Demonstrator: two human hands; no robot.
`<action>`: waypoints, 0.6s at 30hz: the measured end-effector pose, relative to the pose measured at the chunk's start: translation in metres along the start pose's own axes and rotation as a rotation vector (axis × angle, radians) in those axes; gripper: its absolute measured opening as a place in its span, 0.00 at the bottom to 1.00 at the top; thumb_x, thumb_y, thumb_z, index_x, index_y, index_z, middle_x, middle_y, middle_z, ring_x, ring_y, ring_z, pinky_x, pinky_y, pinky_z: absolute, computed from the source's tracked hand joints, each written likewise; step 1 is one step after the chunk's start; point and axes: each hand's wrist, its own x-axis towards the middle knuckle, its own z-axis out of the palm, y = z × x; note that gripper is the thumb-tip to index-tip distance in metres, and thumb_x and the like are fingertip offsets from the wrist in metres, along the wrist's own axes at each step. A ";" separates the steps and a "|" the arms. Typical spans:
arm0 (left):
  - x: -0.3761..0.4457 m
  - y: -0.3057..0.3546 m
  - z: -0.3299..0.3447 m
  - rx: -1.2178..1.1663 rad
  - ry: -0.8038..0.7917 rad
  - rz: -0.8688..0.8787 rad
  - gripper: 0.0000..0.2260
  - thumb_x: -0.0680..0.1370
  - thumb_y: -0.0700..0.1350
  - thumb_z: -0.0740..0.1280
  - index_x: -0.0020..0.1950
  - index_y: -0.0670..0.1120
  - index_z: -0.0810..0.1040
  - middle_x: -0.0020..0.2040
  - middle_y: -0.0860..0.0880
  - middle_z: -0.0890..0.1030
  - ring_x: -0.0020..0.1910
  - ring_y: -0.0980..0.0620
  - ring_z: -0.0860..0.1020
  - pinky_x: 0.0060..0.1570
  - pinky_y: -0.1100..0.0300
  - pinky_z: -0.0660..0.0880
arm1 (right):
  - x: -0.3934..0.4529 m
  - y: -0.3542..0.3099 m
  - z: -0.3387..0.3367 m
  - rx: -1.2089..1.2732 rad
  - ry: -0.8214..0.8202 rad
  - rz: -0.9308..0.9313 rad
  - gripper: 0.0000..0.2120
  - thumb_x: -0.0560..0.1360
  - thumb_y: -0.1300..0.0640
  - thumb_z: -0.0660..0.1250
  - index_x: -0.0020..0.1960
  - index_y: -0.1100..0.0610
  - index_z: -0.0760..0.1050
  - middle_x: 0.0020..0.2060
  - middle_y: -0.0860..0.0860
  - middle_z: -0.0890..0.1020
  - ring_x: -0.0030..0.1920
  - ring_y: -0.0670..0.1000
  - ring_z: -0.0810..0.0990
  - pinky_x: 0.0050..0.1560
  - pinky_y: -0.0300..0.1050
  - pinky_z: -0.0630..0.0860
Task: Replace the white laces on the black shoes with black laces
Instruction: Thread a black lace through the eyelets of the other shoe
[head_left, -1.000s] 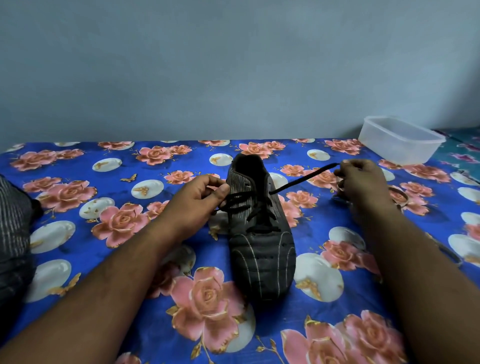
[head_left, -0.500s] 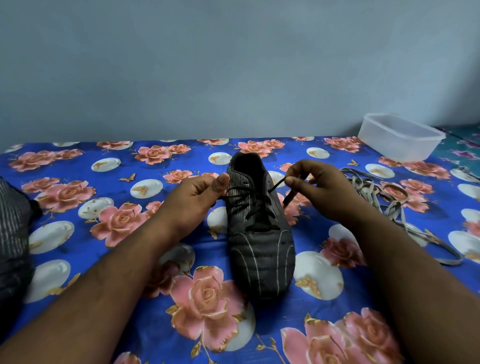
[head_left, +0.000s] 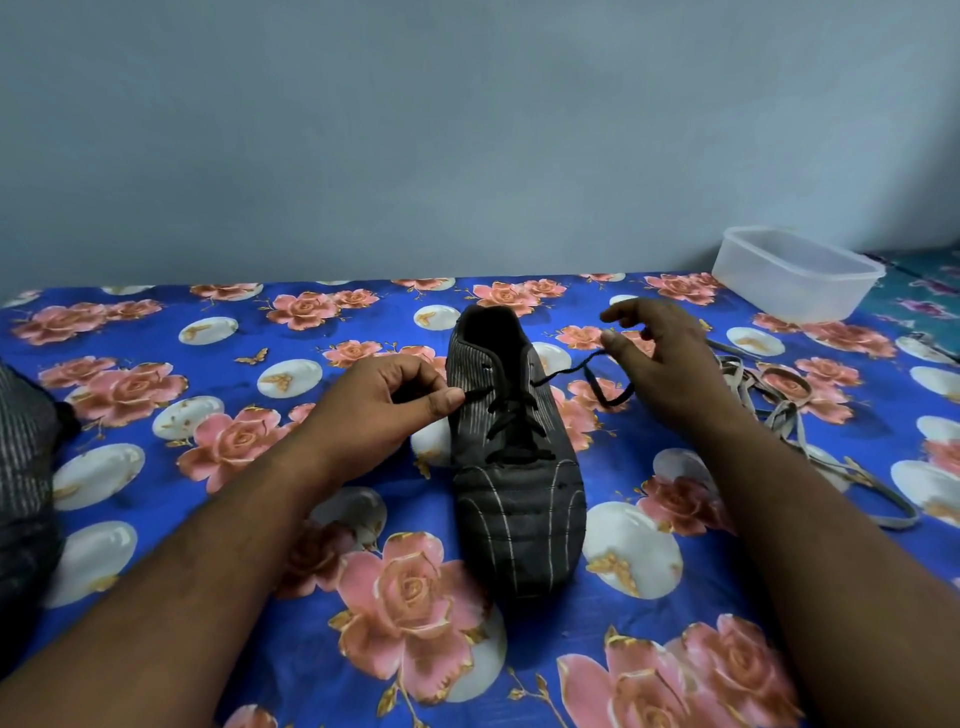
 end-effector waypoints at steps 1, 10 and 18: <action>0.000 -0.001 0.000 0.011 -0.012 0.002 0.09 0.78 0.44 0.72 0.45 0.38 0.81 0.34 0.53 0.79 0.32 0.60 0.73 0.34 0.70 0.69 | -0.002 -0.006 0.000 0.062 -0.049 -0.060 0.10 0.78 0.45 0.67 0.57 0.45 0.79 0.53 0.47 0.80 0.59 0.50 0.74 0.63 0.51 0.70; 0.003 -0.005 0.001 -0.023 -0.029 -0.034 0.09 0.81 0.45 0.68 0.46 0.39 0.80 0.35 0.54 0.79 0.33 0.61 0.73 0.34 0.71 0.70 | -0.010 -0.028 0.007 0.193 -0.321 -0.196 0.04 0.78 0.41 0.66 0.46 0.38 0.76 0.45 0.43 0.81 0.50 0.54 0.78 0.53 0.54 0.75; 0.002 -0.006 -0.001 -0.022 -0.062 -0.046 0.09 0.81 0.46 0.67 0.46 0.41 0.80 0.38 0.52 0.79 0.37 0.58 0.74 0.36 0.67 0.72 | -0.011 -0.027 0.005 0.288 -0.414 -0.066 0.05 0.82 0.53 0.65 0.48 0.48 0.77 0.41 0.42 0.81 0.44 0.43 0.76 0.47 0.41 0.72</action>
